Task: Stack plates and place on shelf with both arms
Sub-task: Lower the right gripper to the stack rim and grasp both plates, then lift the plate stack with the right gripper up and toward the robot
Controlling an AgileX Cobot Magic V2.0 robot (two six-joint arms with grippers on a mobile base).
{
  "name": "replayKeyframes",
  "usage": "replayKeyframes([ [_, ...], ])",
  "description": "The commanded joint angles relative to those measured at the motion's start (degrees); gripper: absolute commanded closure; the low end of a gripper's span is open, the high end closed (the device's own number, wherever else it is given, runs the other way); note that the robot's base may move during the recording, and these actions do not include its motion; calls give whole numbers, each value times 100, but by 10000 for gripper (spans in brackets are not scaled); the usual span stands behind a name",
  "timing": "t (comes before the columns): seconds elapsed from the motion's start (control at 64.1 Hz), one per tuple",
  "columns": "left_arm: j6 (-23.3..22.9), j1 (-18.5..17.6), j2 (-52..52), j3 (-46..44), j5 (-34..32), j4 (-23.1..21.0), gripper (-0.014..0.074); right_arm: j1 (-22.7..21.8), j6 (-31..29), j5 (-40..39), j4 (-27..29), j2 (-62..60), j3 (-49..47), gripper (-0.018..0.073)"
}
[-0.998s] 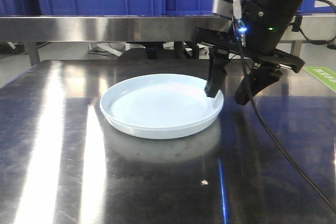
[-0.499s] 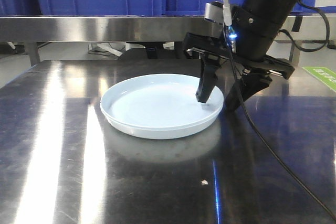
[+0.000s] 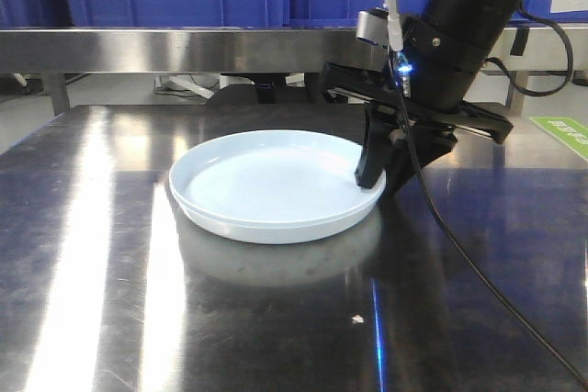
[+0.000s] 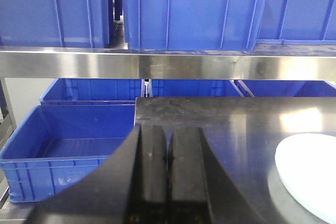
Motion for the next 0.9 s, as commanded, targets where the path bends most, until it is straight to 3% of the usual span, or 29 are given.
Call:
replayKeyframes([
  [0.0,-65,13,52,-197,-472,-84,516,-4,56,-157,161,-297,-196,468],
  [0.53,-65,13,52,-197,-472,-84,516,-350,89,-497,80,-1043,-274,505],
  [0.702,-65,13,52,-197,-472,-84,516,-609,-169,-1438,-269,-1863,420,505],
  [0.889,-65,13,52,-197,-472,-84,516,-764,-863,-2753,-670,-3007,1602,505],
])
